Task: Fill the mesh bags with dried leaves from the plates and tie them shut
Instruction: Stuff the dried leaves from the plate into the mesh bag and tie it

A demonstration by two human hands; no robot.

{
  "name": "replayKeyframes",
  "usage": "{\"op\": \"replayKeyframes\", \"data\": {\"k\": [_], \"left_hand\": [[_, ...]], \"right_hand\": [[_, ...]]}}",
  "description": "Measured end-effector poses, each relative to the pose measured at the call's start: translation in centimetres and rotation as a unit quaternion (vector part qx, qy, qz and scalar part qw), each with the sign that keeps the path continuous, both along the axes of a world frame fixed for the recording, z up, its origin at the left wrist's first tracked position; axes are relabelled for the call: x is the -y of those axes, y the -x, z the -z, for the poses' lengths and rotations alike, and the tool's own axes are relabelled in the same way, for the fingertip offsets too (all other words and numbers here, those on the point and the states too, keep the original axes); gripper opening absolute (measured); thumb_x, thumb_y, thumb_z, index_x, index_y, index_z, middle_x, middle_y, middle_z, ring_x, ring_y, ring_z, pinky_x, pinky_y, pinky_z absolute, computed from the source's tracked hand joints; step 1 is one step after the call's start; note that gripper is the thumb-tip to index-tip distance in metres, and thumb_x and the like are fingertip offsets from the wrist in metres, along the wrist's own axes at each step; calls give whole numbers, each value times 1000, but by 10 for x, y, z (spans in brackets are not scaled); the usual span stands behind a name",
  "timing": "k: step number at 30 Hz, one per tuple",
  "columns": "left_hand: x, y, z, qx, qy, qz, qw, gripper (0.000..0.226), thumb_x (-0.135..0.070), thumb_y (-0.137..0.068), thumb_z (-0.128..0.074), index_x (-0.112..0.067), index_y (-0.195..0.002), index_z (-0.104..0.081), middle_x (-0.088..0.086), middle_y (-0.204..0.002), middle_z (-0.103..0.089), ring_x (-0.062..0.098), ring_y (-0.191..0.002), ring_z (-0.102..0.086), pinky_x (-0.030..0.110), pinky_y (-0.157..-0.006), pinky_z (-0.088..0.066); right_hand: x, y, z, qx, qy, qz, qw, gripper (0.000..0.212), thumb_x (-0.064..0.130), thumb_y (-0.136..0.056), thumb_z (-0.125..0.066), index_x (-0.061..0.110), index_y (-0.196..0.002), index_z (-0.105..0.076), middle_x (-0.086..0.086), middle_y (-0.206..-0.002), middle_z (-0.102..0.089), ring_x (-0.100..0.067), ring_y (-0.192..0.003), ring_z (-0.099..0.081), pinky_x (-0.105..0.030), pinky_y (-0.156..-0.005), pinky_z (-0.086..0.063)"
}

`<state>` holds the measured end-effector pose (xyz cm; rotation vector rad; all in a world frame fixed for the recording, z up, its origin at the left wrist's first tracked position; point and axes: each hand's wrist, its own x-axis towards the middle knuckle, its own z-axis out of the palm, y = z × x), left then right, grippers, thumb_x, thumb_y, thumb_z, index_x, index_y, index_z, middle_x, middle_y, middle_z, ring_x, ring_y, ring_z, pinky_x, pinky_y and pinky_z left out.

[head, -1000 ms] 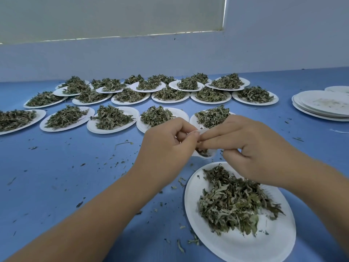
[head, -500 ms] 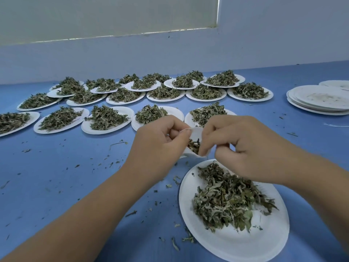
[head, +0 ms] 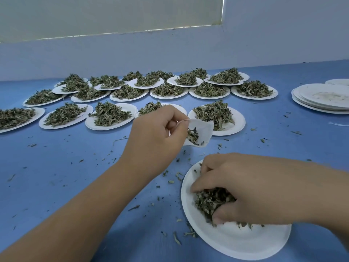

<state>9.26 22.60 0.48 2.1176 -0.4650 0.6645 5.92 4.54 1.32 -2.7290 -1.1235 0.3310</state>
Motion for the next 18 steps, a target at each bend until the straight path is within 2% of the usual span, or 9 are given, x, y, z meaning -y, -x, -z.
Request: {"op": "replayKeyframes", "data": {"k": [3,7,10,13,16,18], "left_hand": [[-2,-1,1,4,-11,3,1000,10,-13,-89,-65,-18,-81,-69,1,-59,-53,6,-47,-38,11,-50,-31],[-3,-4,4,8,-23,3,1000,9,-13,-88,-64,-17,-83,-69,0,-58,-52,5,-47,-39,11,-51,-31],[-4,-5,6,16,-28,0,999,8,-14,-88,-63,-17,-82,-69,-2,-58,-51,5,-47,-40,12,-51,-33],[-4,-6,6,26,-35,-4,999,8,-16,-87,-62,-16,-82,-69,-5,-57,-50,4,-47,-40,12,-50,-33],[-4,-5,5,25,-43,-7,999,9,-17,-87,-61,-15,-83,-69,-5,-58,-52,3,-48,-41,12,-51,-32],[-5,-5,5,19,-47,-9,999,9,-17,-87,-61,-15,-83,-69,-4,-59,-53,2,-49,-43,11,-52,-32]], "right_hand": [[-3,0,-1,0,21,-3,1000,43,44,-84,-65,47,-125,-53,20,-100,-37,0,-90,-35,-24,-77,-37],[-6,-2,-1,2,33,-9,999,31,38,-88,-63,43,-119,-61,19,-99,-41,0,-87,-35,-21,-72,-34],[-2,-4,-3,-4,21,-13,1000,26,38,-90,-60,41,-115,-61,19,-104,-46,3,-81,-37,-12,-65,-30],[5,-7,-10,-17,-10,-14,1000,22,41,-89,-60,41,-111,-61,21,-103,-49,18,-84,-41,-6,-67,-32],[11,-11,-17,-29,-47,8,998,21,48,-85,-61,49,-106,-61,30,-99,-51,15,-87,-47,-13,-72,-38],[15,-14,-21,-36,-79,27,996,20,53,-80,-61,52,-100,-61,31,-96,-55,9,-82,-54,-20,-72,-45]]}}
